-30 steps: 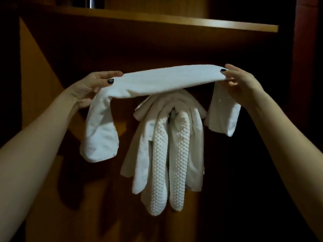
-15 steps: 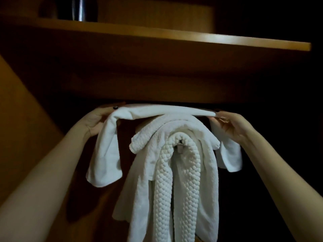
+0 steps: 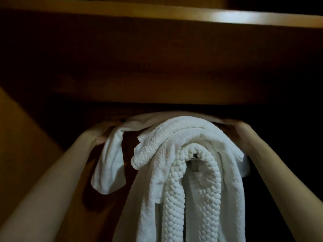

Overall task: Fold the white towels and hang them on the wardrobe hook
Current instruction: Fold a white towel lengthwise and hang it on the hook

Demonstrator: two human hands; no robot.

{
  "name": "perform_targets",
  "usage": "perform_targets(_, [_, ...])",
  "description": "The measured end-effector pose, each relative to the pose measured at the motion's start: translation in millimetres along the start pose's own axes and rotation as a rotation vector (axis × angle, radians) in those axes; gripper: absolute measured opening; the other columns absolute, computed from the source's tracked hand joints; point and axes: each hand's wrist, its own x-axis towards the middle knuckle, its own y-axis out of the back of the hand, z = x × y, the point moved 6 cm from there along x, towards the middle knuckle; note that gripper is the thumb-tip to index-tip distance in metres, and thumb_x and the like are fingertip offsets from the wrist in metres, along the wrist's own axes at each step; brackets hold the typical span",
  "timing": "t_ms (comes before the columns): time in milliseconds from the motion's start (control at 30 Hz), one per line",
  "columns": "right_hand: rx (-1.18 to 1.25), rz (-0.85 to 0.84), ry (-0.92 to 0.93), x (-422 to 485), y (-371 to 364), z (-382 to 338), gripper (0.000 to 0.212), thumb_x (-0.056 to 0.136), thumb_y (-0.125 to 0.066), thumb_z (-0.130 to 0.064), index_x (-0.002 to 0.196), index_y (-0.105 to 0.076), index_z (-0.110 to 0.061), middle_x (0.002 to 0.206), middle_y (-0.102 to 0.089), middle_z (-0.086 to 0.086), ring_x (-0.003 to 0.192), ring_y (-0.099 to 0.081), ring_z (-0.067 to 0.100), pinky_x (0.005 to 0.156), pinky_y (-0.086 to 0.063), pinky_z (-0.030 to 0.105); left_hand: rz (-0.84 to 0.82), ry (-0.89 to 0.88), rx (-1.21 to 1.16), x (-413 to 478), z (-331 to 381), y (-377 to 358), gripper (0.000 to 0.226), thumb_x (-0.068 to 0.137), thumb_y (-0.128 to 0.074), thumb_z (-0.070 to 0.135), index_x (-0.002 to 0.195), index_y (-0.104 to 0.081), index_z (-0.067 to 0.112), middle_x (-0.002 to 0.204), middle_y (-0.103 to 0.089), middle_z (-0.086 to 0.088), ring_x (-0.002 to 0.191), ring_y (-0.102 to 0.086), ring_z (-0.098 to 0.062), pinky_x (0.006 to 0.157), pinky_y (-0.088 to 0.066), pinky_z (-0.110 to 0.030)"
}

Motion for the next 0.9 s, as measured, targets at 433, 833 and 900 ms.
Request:
perform_targets(433, [-0.862, -0.114, 0.495, -49, -5, -50, 0.025, 0.098, -0.054, -0.015, 0.109, -0.070, -0.030, 0.109, -0.066, -0.019, 0.100, -0.061, -0.005, 0.086, -0.048, 0.016, 0.014, -0.475, 0.608, -31, 27, -57, 0.026, 0.091, -0.059, 0.009, 0.108, -0.065, 0.028, 0.101, -0.068, 0.026, 0.101, -0.059, 0.011, 0.087, -0.042, -0.004])
perform_targets(833, [-1.071, -0.307, 0.455, -8, -58, -40, 0.044, 0.094, -0.057, -0.006, 0.091, -0.065, -0.049, 0.105, -0.068, -0.012, 0.096, -0.067, 0.010, 0.083, -0.056, 0.025, 0.032, -0.495, 0.904, -15, 28, -81, 0.034, 0.088, -0.059, 0.009, 0.096, -0.061, 0.042, 0.092, -0.057, 0.047, 0.092, -0.053, 0.023, 0.083, -0.036, 0.000])
perform_targets(900, [-1.046, -0.287, 0.483, -3, -58, -39, 0.043, 0.094, -0.058, -0.006, 0.092, -0.067, -0.048, 0.108, -0.070, -0.009, 0.094, -0.068, 0.010, 0.084, -0.057, 0.028, 0.037, -0.485, 0.884, -11, 34, -80, 0.032, 0.083, -0.056, 0.015, 0.088, -0.061, 0.046, 0.092, -0.062, 0.037, 0.090, -0.056, 0.017, 0.082, -0.038, -0.004])
